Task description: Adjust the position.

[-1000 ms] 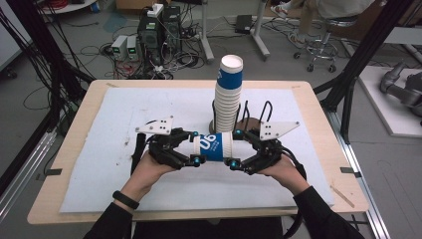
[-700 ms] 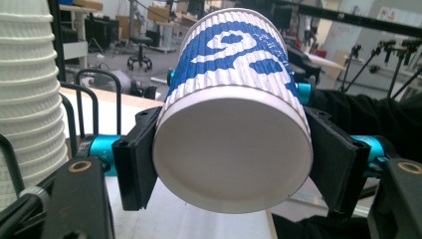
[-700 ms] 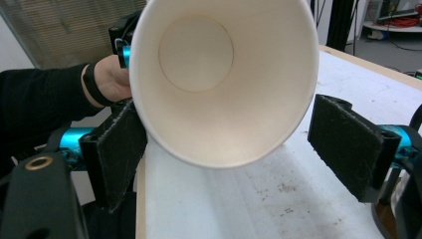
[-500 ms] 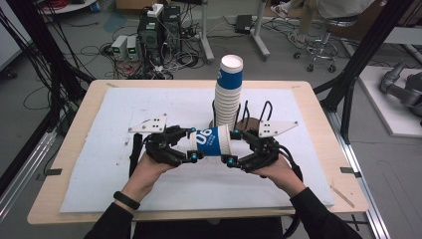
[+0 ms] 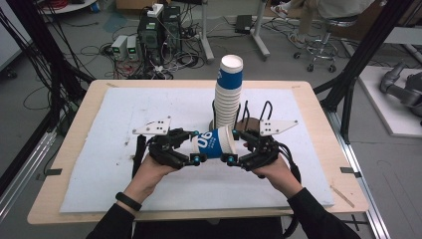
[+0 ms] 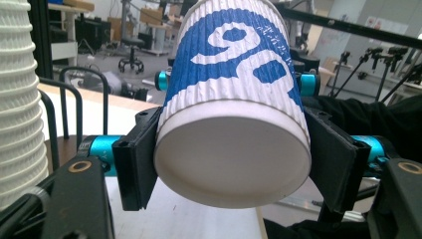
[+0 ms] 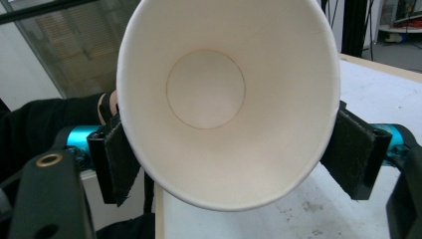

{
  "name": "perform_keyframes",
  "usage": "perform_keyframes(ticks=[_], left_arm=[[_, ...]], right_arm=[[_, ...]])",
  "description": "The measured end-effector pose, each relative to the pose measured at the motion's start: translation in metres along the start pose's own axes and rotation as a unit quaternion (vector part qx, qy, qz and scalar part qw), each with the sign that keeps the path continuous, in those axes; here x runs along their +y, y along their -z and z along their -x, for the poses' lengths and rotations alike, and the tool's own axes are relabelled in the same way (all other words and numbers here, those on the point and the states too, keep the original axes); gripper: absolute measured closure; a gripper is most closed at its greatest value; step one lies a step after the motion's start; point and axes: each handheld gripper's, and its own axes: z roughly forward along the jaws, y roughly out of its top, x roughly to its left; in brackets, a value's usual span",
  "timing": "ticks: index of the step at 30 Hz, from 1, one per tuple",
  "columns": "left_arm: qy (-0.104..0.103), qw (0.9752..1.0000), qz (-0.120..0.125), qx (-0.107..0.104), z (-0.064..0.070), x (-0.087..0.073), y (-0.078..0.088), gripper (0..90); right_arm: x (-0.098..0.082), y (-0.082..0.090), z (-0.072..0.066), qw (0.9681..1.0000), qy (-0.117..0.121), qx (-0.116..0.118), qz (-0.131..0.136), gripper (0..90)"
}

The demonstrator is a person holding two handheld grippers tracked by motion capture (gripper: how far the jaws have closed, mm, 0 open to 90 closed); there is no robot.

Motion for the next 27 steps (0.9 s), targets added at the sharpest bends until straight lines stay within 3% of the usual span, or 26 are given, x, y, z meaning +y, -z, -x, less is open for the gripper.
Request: perform_keyframes(ticks=[7, 10, 11, 14, 17, 18, 22, 27], left_arm=[[-0.018, 0.9972, -0.069, 0.022, 0.004, 0.003, -0.007, 25.3], [-0.035, 0.9915, -0.120, 0.036, 0.007, 0.006, -0.010, 23.2], [-0.038, 0.9904, -0.128, 0.039, 0.008, 0.007, -0.012, 23.2], [-0.057, 0.9830, -0.168, 0.048, 0.012, 0.008, -0.017, 22.9], [-0.062, 0.9783, -0.191, 0.049, 0.012, 0.006, -0.022, 26.0], [-0.061, 0.9784, -0.192, 0.046, 0.011, 0.004, -0.023, 28.2], [-0.059, 0.9831, -0.169, 0.039, 0.009, 0.001, -0.021, 28.8], [-0.052, 0.9911, -0.117, 0.038, 0.007, 0.000, -0.015, 29.2]], right_arm=[[0.000, -0.001, -0.001, 0.9990, 0.025, -0.012, -0.035, 20.5], [0.002, -0.001, -0.001, 0.9973, 0.037, -0.020, -0.060, 20.6], [0.002, -0.001, -0.001, 0.9967, 0.039, -0.020, -0.067, 20.7], [0.003, -0.002, -0.002, 0.9948, 0.042, -0.020, -0.091, 20.7], [0.003, -0.004, -0.002, 0.9931, 0.050, -0.021, -0.105, 20.7], [0.003, -0.004, -0.002, 0.9929, 0.052, -0.019, -0.106, 20.7], [0.003, -0.005, -0.002, 0.9938, 0.052, -0.021, -0.097, 18.3], [0.005, 0.000, -0.002, 0.9979, 0.029, -0.013, -0.057, 18.3]])
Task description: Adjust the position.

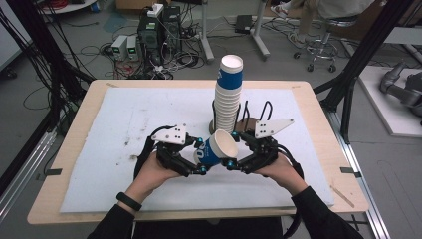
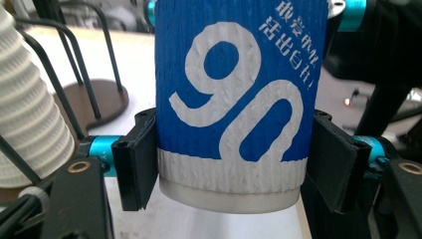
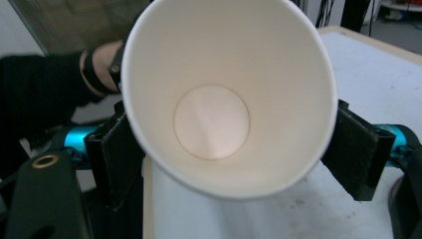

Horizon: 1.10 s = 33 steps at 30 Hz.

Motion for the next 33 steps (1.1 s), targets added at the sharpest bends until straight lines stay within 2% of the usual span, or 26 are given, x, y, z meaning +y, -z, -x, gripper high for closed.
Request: perform_keyframes(ticks=[4, 8, 12, 16, 18, 21, 25, 29, 31, 33], left_arm=[[0.017, 0.9986, 0.049, -0.008, -0.003, -0.003, 0.005, 29.2], [0.029, 0.9964, 0.077, -0.021, -0.002, -0.005, 0.002, 29.1], [0.030, 0.9962, 0.077, -0.028, 0.000, -0.006, -0.006, 29.1], [0.027, 0.9957, 0.083, -0.031, 0.002, -0.009, -0.012, 29.1], [0.032, 0.9941, 0.098, -0.034, 0.003, -0.010, -0.015, 29.1], [0.034, 0.9929, 0.109, -0.035, 0.004, -0.011, -0.016, 29.2], [0.037, 0.9924, 0.111, -0.036, 0.004, -0.011, -0.016, 29.3], [0.041, 0.9937, 0.101, -0.026, 0.003, -0.010, -0.014, 28.4], [0.039, 0.9965, 0.074, -0.006, 0.003, -0.007, -0.013, 25.4], [0.033, 0.9981, 0.052, 0.004, 0.003, -0.005, -0.013, 22.4]], right_arm=[[0.001, 0.005, 0.000, 0.9994, -0.009, 0.004, 0.032, 18.3], [0.001, 0.003, -0.001, 0.9982, -0.015, 0.007, 0.058, 18.3], [0.000, -0.002, -0.004, 0.9973, -0.013, 0.007, 0.073, 18.4], [-0.001, -0.004, -0.005, 0.9950, -0.029, 0.018, 0.094, 18.9], [-0.001, -0.003, -0.005, 0.9938, -0.034, 0.022, 0.104, 19.4], [0.000, -0.002, -0.005, 0.9928, -0.035, 0.023, 0.112, 20.2], [0.000, -0.002, -0.006, 0.9926, -0.033, 0.021, 0.115, 21.6], [0.001, -0.002, -0.003, 0.9935, -0.036, 0.022, 0.105, 22.6], [0.002, -0.001, -0.004, 0.9946, -0.029, 0.012, 0.099, 22.8], [0.004, -0.001, -0.005, 0.9968, -0.018, -0.002, 0.078, 22.9]])
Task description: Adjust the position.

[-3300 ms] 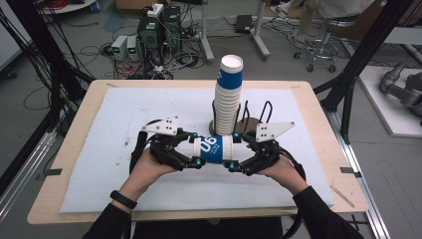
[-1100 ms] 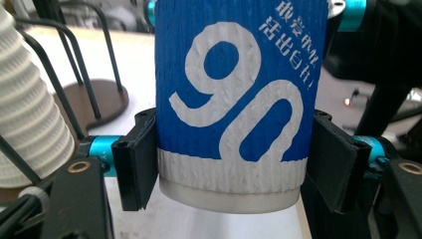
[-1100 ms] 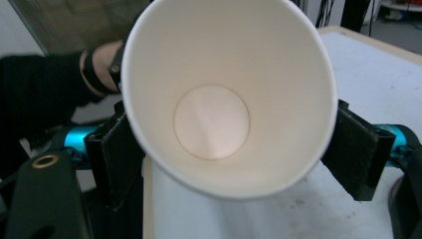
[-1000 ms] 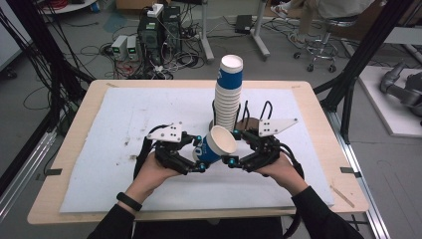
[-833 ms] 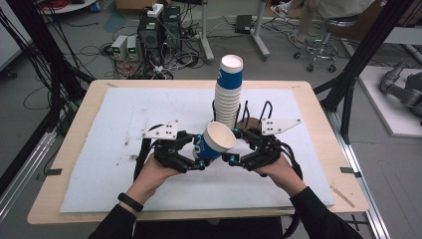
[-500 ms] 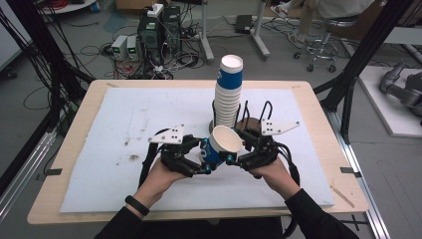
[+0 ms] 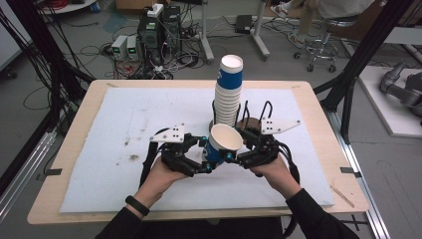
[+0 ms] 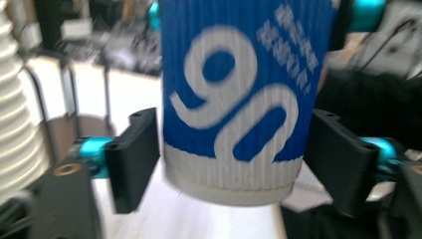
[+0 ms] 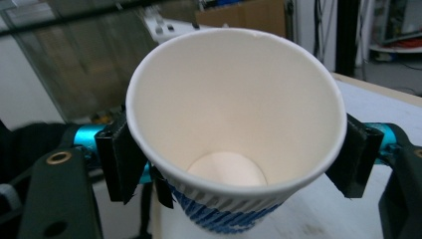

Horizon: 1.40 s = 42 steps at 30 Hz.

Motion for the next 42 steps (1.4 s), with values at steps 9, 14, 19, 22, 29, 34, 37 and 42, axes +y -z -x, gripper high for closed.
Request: perform_keyframes(ticks=[9, 14, 19, 22, 29, 34, 37, 42], left_arm=[[-0.026, 0.9981, -0.048, 0.028, 0.006, 0.002, -0.009, 21.5], [-0.033, 0.9978, -0.055, 0.018, 0.006, 0.001, -0.011, 28.5], [-0.030, 0.9985, -0.044, 0.015, 0.005, -0.002, -0.012, 29.5], [-0.027, 0.9994, -0.020, 0.004, 0.005, -0.003, -0.012, 29.7], [-0.018, 0.9994, 0.025, -0.013, 0.006, -0.006, -0.012, 29.8], [-0.019, 0.9990, 0.037, -0.015, 0.006, -0.008, -0.013, 29.8], [-0.022, 0.9991, 0.035, -0.012, 0.006, -0.008, -0.012, 29.9], [-0.014, 0.9994, 0.028, -0.014, 0.006, -0.007, -0.012, 28.8]], right_arm=[[0.007, -0.003, -0.005, 0.9981, 0.027, -0.018, -0.052, 23.3], [0.007, -0.006, -0.007, 0.9968, 0.036, -0.025, -0.067, 23.2], [0.007, -0.007, -0.007, 0.9970, 0.031, -0.026, -0.066, 21.3], [0.006, -0.007, -0.008, 0.9979, 0.034, -0.023, -0.049, 19.2], [0.006, -0.005, -0.008, 0.9998, 0.018, 0.000, -0.011, 19.1], [0.006, -0.006, -0.008, 0.9999, 0.013, 0.004, 0.003, 19.3], [0.005, -0.005, -0.008, 0.9999, 0.010, 0.006, 0.002, 19.6], [0.005, -0.005, -0.007, 0.9999, 0.010, 0.005, -0.001, 20.8]])
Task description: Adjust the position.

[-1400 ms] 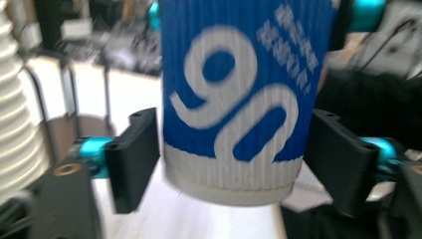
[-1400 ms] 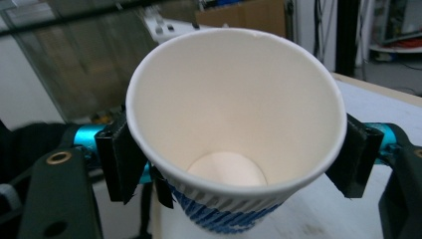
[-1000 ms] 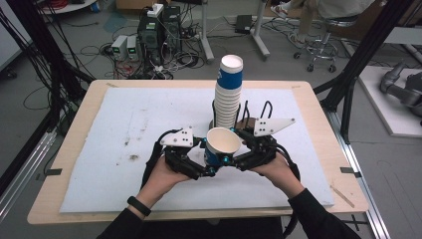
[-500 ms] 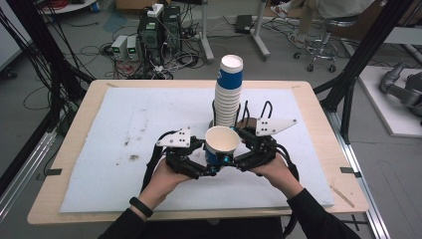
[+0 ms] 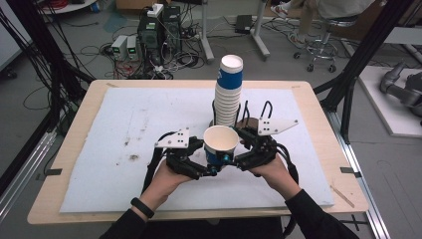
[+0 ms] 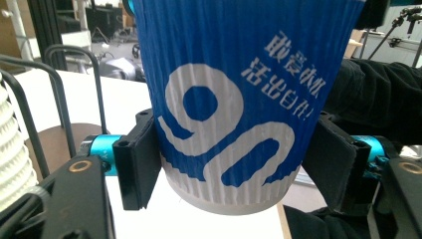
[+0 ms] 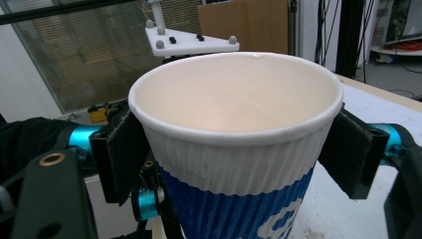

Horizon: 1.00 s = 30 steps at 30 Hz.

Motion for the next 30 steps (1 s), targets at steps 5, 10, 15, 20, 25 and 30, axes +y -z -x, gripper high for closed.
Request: perform_keyframes(ticks=[5, 10, 15, 20, 25, 30], left_arm=[[0.007, 1.0000, 0.002, 0.004, 0.001, 0.004, 0.000, 20.9], [0.000, 0.9999, -0.005, 0.010, 0.005, 0.010, -0.001, 19.0], [0.007, 0.9999, -0.002, 0.013, 0.005, 0.011, -0.001, 19.0], [0.009, 0.9999, -0.001, 0.007, 0.004, 0.011, 0.000, 20.9], [0.013, 0.9999, -0.002, 0.002, 0.004, 0.010, 0.000, 24.5], [0.011, 0.9999, -0.003, 0.001, 0.003, 0.010, 0.001, 24.7]], right_arm=[[-0.001, -0.001, 0.000, 1.0000, 0.005, 0.001, -0.002, 21.2], [-0.003, -0.004, -0.001, 0.9999, 0.012, 0.000, -0.007, 21.2], [-0.006, -0.008, -0.003, 0.9998, 0.013, 0.004, -0.014, 21.2], [-0.008, -0.012, -0.004, 0.9998, 0.014, 0.006, -0.015, 21.2], [-0.009, -0.012, -0.003, 0.9998, 0.013, 0.004, -0.017, 21.1], [-0.009, -0.012, -0.003, 0.9998, 0.011, 0.004, -0.016, 19.7]])
